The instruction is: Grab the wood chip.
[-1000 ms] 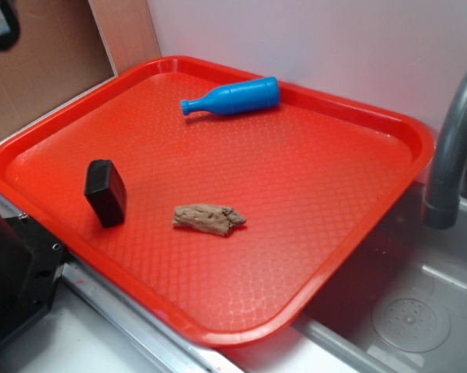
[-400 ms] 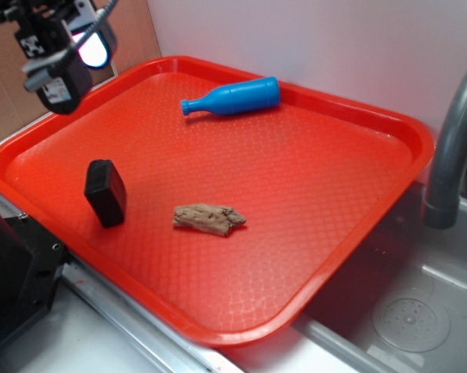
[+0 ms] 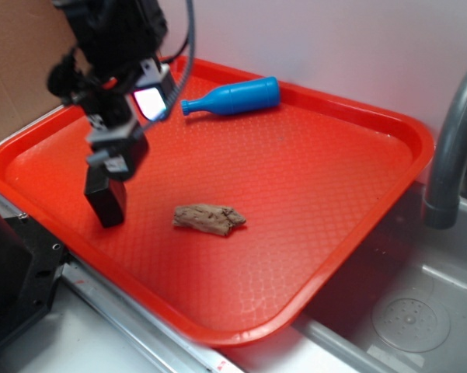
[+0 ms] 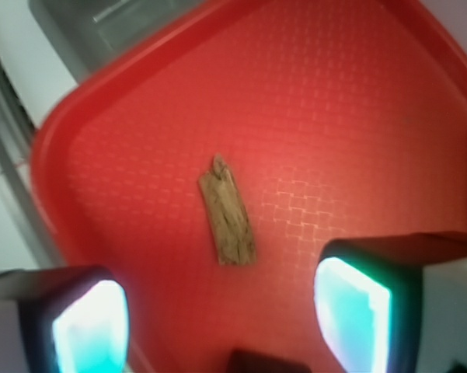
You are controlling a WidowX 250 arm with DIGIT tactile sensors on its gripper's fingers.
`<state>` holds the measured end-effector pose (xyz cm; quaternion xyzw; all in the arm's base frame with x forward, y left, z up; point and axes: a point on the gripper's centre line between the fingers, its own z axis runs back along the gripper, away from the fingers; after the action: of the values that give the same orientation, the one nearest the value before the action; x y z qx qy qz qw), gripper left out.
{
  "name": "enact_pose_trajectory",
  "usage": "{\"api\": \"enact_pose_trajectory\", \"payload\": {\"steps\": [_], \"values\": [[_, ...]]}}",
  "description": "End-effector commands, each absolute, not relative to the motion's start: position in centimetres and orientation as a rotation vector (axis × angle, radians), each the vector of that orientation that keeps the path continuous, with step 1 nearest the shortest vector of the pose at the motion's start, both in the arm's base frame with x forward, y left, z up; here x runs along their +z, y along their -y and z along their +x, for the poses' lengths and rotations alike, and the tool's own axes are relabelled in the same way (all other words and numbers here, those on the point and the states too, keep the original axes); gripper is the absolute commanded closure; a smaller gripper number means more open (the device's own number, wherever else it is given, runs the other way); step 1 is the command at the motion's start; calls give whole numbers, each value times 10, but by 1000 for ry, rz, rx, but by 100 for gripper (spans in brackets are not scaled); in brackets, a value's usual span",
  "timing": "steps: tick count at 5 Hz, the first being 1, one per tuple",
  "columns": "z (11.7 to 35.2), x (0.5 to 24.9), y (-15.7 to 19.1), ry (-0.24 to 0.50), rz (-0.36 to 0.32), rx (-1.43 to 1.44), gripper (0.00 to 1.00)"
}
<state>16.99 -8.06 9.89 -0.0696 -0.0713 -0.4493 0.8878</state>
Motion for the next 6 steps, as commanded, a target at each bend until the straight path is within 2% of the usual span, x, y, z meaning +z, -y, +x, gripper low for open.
{"api": "enact_pose_trajectory", "payload": {"steps": [1, 3, 4, 6], "values": [[179, 61, 91, 134, -150, -1012, 0], [183, 25, 91, 63, -100, -1037, 0], [181, 20, 93, 65, -61, -1061, 100], [178, 20, 96, 68, -62, -1073, 100]]}}
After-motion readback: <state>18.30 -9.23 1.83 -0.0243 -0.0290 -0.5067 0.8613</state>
